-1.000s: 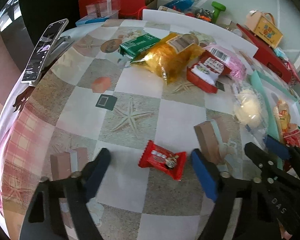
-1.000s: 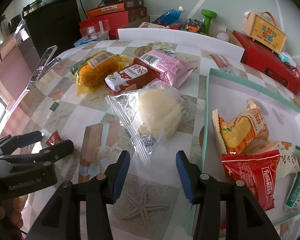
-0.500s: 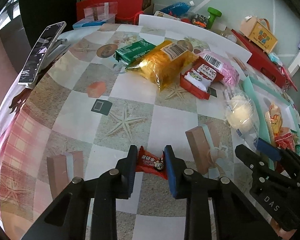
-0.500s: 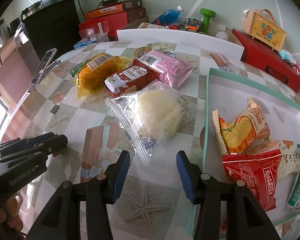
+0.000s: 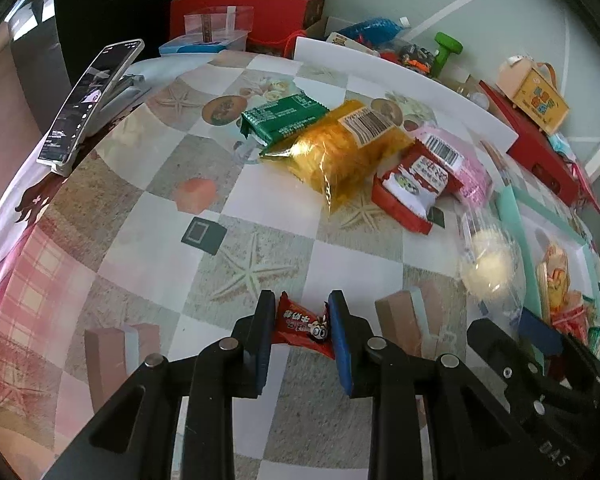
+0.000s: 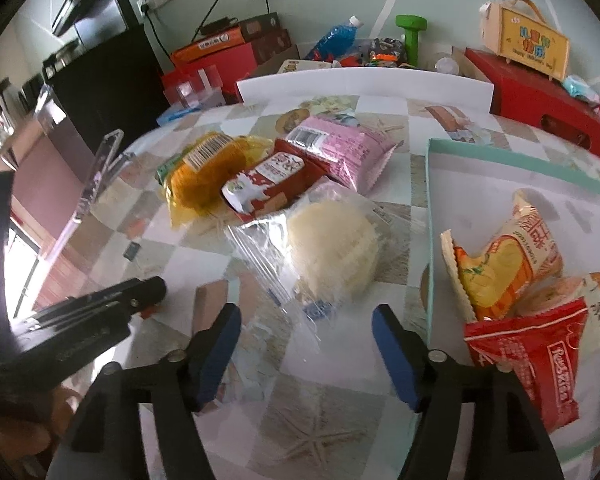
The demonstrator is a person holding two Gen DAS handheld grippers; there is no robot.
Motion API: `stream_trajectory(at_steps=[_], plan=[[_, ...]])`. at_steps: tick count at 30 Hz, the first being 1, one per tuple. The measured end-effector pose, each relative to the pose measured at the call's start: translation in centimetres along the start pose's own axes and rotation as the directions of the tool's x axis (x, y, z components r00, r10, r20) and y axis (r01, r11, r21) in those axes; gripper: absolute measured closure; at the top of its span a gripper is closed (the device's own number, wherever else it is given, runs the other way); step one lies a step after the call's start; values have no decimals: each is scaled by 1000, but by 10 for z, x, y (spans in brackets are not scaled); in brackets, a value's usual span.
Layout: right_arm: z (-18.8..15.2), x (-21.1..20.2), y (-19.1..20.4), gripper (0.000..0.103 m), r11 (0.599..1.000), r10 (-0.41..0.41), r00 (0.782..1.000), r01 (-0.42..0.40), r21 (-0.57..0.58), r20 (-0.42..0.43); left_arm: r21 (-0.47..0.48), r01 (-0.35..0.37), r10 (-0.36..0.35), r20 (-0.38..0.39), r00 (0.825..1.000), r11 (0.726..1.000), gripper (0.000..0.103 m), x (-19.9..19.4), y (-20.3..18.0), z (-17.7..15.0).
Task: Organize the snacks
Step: 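Grasp the bread bun in clear plastic bag with the right gripper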
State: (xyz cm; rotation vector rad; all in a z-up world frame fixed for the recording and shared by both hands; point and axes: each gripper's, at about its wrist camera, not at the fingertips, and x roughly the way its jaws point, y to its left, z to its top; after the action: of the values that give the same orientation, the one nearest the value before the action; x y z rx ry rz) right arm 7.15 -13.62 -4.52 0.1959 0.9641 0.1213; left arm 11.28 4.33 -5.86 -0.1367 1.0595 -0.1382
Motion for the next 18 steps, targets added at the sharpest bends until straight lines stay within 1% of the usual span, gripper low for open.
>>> stream_trajectory(at_steps=[2,5,10,14,18], plan=[[3,0,-3,24,999,18,1000,-18,35,10,-13,-2,2,3,1000,1000,75,1,1,3],[9,-1,-7,24,996,21,999,-24,85,37,-36,-14,15,8,1000,999,75,3,2,7],[18,-3,-20,23,976,50,995,-68,205,90,-68,-20,21,17,1000,997,75,6,6,14],[25,2,-24,23,962,50,994,-75,264,100,-75,-26,27,24,999,997,75,10,7,21],[32,8,-26,23,954,36,994,-63,292,99,-77,-22,24,30,999,997,75,13,6,26]])
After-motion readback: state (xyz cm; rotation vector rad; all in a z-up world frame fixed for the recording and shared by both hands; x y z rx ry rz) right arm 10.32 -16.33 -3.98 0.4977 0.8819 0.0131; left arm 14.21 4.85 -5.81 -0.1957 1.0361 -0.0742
